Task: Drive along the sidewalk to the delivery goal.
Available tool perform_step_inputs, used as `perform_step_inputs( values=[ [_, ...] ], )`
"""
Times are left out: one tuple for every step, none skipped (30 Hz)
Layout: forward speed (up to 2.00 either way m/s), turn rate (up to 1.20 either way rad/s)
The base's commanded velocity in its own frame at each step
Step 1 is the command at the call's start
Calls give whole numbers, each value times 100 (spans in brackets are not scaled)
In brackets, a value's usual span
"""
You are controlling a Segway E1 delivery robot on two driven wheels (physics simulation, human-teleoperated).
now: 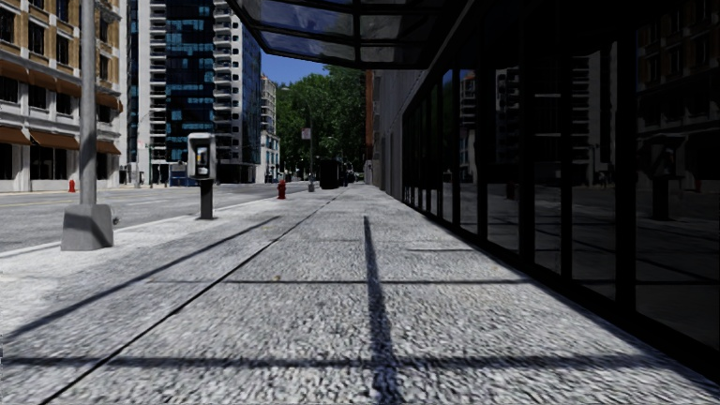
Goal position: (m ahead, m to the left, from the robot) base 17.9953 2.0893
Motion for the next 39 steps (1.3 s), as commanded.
perform_step_inputs(
  values=[
    [200,0],
    [200,0],
    [200,0],
    [200,0],
    [200,0],
    [200,0],
    [200,0],
    [200,0],
    [200,0],
    [200,0],
    [200,0],
    [200,0],
    [200,0],
    [200,0],
    [200,0],
    [200,0],
    [200,0],
    [200,0],
    [200,0],
    [200,0],
    [200,0],
    [200,0],
    [200,0],
    [200,0],
    [200,0],
    [200,0],
    [200,0],
    [200,0],
    [200,0],
    [200,0],
    [200,0],
    [200,0],
    [200,0],
    [200,0],
    [200,0],
    [200,0],
    [200,0],
    [200,0],
    [200,0]
  ],
)
